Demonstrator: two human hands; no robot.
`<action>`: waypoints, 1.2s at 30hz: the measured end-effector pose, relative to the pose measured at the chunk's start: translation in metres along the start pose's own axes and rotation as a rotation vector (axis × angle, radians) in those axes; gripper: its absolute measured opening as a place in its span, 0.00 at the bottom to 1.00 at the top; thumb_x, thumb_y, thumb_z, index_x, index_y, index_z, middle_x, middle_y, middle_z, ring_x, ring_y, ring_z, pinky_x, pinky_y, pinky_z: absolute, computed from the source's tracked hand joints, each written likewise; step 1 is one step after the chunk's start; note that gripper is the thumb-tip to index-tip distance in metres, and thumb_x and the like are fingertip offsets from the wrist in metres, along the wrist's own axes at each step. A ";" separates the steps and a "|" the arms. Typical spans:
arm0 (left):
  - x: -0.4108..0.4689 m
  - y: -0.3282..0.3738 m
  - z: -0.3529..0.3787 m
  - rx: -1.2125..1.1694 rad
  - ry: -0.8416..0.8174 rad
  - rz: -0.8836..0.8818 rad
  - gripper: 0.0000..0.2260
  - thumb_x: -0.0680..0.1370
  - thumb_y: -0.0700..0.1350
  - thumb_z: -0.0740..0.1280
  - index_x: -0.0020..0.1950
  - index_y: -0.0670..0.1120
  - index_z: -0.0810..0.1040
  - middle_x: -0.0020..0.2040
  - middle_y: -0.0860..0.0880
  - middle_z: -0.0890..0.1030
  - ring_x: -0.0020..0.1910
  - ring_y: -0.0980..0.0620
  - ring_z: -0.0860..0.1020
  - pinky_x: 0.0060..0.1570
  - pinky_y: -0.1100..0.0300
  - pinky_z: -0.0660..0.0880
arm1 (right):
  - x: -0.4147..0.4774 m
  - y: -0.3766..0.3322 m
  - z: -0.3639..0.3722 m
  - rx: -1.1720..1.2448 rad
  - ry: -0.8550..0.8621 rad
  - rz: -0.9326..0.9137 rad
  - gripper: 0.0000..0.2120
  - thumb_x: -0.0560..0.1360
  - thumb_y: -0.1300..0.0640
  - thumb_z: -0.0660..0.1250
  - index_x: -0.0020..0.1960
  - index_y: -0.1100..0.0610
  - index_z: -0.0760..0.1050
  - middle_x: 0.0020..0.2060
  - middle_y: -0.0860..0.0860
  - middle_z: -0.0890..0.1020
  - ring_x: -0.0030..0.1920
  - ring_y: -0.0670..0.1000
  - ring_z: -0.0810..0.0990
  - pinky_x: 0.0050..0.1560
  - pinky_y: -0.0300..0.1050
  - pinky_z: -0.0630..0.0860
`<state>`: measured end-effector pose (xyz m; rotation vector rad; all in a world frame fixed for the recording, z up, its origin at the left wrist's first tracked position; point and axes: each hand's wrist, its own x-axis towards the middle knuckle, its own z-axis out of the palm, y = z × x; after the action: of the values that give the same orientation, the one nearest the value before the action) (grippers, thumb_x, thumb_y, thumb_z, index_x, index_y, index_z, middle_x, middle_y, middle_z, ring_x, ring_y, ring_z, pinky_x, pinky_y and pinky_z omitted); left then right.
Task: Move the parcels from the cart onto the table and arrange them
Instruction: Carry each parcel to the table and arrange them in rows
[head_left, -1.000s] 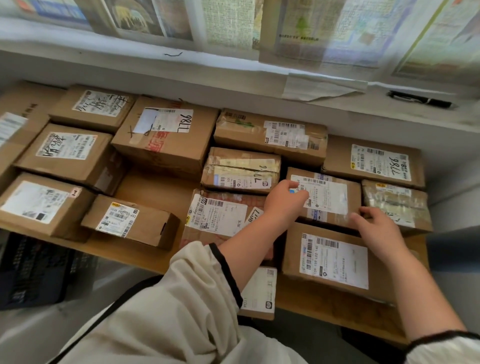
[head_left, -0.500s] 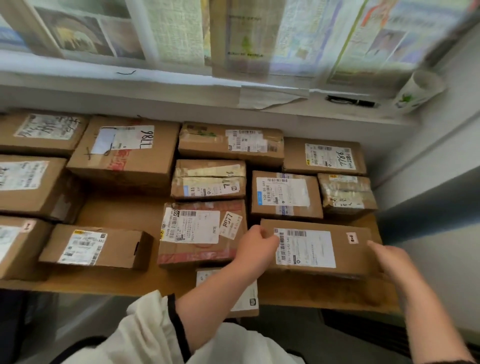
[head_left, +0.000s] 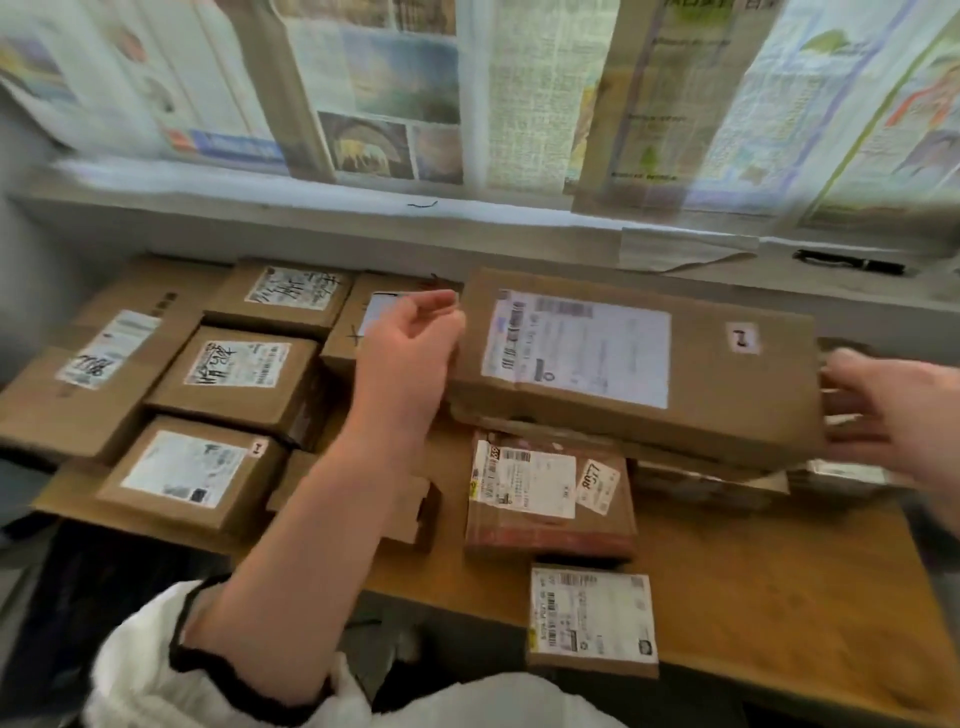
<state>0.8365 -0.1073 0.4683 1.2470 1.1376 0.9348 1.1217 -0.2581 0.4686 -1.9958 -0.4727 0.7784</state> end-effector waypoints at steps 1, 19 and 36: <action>0.013 -0.001 -0.028 0.029 0.068 -0.007 0.06 0.77 0.44 0.65 0.54 0.52 0.76 0.48 0.49 0.82 0.40 0.57 0.82 0.33 0.67 0.77 | -0.005 -0.010 0.029 -0.046 -0.084 -0.029 0.10 0.77 0.45 0.61 0.47 0.51 0.77 0.42 0.52 0.82 0.42 0.52 0.82 0.39 0.48 0.77; 0.109 -0.095 -0.196 0.176 0.145 -0.179 0.14 0.76 0.40 0.68 0.62 0.48 0.76 0.53 0.51 0.81 0.52 0.54 0.80 0.45 0.61 0.78 | -0.016 -0.013 0.257 -0.138 -0.249 0.122 0.11 0.77 0.53 0.62 0.55 0.59 0.74 0.45 0.55 0.79 0.44 0.55 0.79 0.40 0.47 0.79; 0.110 -0.092 -0.189 0.168 0.079 -0.116 0.15 0.77 0.43 0.68 0.64 0.48 0.76 0.51 0.53 0.82 0.47 0.59 0.81 0.36 0.71 0.76 | -0.016 -0.001 0.250 -0.185 -0.179 0.014 0.07 0.77 0.58 0.64 0.40 0.53 0.74 0.42 0.53 0.79 0.43 0.51 0.79 0.35 0.41 0.77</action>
<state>0.6703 0.0301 0.3692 1.2729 1.3592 0.8210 0.9391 -0.1129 0.3787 -2.1096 -0.6563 0.9567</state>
